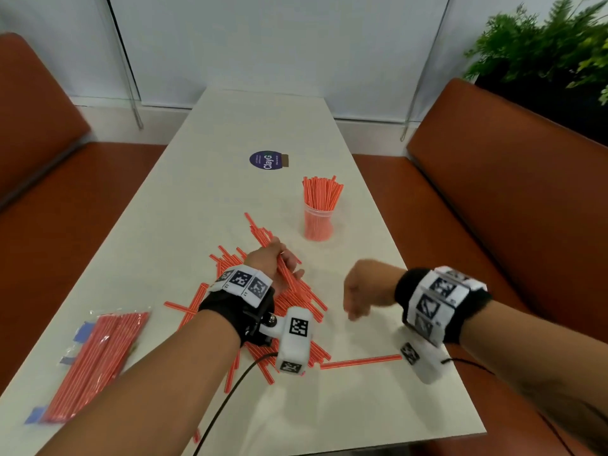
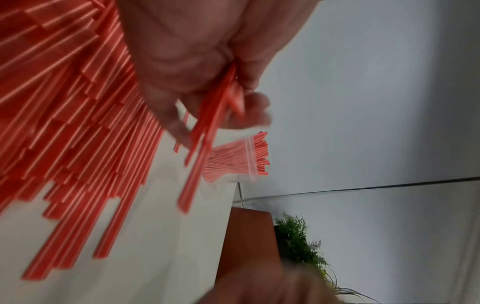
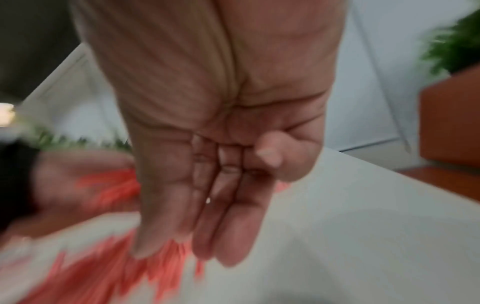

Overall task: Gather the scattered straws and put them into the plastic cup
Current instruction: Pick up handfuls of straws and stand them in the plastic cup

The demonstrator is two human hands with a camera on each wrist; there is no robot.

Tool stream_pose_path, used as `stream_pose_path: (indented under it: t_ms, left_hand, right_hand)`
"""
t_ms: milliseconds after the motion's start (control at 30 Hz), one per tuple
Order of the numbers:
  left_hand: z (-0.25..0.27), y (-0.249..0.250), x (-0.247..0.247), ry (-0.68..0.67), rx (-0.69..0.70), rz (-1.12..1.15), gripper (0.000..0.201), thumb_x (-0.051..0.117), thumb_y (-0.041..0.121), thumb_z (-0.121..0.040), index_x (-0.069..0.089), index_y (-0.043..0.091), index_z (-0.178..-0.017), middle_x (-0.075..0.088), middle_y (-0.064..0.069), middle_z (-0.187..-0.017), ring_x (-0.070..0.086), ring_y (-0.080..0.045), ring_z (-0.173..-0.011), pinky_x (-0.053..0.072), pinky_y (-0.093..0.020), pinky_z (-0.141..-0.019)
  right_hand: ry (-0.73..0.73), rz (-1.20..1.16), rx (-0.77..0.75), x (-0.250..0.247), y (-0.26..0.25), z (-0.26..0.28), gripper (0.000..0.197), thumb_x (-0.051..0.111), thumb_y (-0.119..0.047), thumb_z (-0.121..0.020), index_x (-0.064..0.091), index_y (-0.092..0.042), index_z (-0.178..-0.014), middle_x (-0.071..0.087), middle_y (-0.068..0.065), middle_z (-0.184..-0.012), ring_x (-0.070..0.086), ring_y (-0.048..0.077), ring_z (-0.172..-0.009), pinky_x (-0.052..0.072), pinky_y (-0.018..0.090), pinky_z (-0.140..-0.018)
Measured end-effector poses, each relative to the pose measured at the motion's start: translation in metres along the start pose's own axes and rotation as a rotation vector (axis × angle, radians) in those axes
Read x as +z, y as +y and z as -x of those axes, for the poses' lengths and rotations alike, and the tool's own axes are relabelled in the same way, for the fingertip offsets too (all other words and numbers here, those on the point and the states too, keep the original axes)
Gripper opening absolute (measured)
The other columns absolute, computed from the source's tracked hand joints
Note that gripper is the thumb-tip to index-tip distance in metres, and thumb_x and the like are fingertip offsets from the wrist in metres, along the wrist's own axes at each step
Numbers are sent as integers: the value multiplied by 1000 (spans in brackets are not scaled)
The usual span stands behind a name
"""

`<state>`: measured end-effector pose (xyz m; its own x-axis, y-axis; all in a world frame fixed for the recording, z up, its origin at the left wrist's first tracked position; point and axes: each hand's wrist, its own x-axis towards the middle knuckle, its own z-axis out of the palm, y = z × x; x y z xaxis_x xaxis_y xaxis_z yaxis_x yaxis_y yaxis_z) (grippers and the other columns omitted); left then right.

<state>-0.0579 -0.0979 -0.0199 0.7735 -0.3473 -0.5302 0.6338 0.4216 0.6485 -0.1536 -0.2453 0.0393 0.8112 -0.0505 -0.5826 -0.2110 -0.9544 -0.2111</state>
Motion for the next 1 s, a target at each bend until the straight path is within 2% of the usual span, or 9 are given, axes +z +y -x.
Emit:
stream_pose_path:
  t_ms: [133, 233, 367, 500, 567, 667, 767, 867, 1000]
  left_hand:
    - [2, 1, -1, -2, -1, -30, 35, 46, 38, -95, 50, 11, -73, 40, 5, -37, 34, -5, -27, 44, -17, -38]
    - [2, -1, -1, -3, -25, -26, 46, 40, 51, -92, 51, 12, -70, 38, 6, -35, 32, -5, -26, 39, -13, -36]
    - [-2, -8, -2, -10, -19, 12, 37, 40, 38, -97, 49, 12, -73, 45, 3, -39, 39, -7, -28, 42, -15, -38]
    - [0, -9, -1, -36, 2, -43, 33, 38, 33, -99, 47, 13, -74, 45, 5, -37, 36, -5, -27, 37, -11, -35]
    - [3, -8, 0, -47, -3, -90, 37, 37, 41, -97, 47, 14, -74, 41, 5, -35, 32, -4, -25, 32, -9, -34]
    - [7, -8, 5, -74, 23, -205, 43, 37, 54, -91, 49, 15, -77, 39, 7, -41, 28, -3, -27, 27, -9, -33]
    - [9, -11, 14, -166, 49, -277, 45, 41, 61, -85, 51, 17, -79, 41, 6, -55, 30, -2, -30, 28, -11, -33]
    - [9, -14, 20, -185, 121, -319, 46, 45, 54, -89, 59, 14, -71, 48, 2, -47, 36, -7, -33, 32, -18, -37]
    - [10, -1, 16, 60, 159, -255, 37, 45, 29, -97, 52, 7, -67, 47, -7, -50, 41, -10, -26, 36, -14, -32]
  right_hand:
    - [-78, 195, -41, 39, 9, 6, 40, 76, -30, -74, 68, -10, -107, 69, 3, -107, 62, 20, -97, 49, 28, -87]
    - [-49, 215, -111, 59, 13, 8, 30, 72, -25, -77, 69, -9, -102, 70, 5, -106, 62, 20, -96, 47, 26, -82]
    - [-62, 216, -146, 70, 19, 8, 20, 61, -15, -86, 69, -4, -102, 67, 10, -110, 60, 24, -102, 43, 25, -83]
    - [-137, 324, -86, 57, 22, 12, 20, 50, -13, -91, 66, -2, -87, 61, 13, -92, 49, 24, -81, 38, 26, -73]
    - [-71, 232, -87, 32, 25, 14, 19, 49, -10, -91, 66, -4, -85, 62, 11, -91, 47, 19, -78, 36, 22, -71]
    - [144, -279, -69, -10, 20, 8, 11, 54, -12, -91, 65, -11, -88, 60, -1, -72, 47, 10, -59, 40, 17, -55]
    - [246, -596, -117, -29, -8, -8, 11, 61, -14, -88, 61, -11, -77, 59, 1, -60, 50, 11, -50, 43, 19, -48]
    - [250, -639, -138, -29, -37, -25, 15, 61, -7, -86, 58, -10, -72, 59, 5, -57, 50, 13, -45, 44, 19, -45]
    - [353, -483, -232, -25, -48, -36, 18, 71, -17, -80, 56, -13, -70, 57, -2, -59, 49, 8, -46, 42, 15, -41]
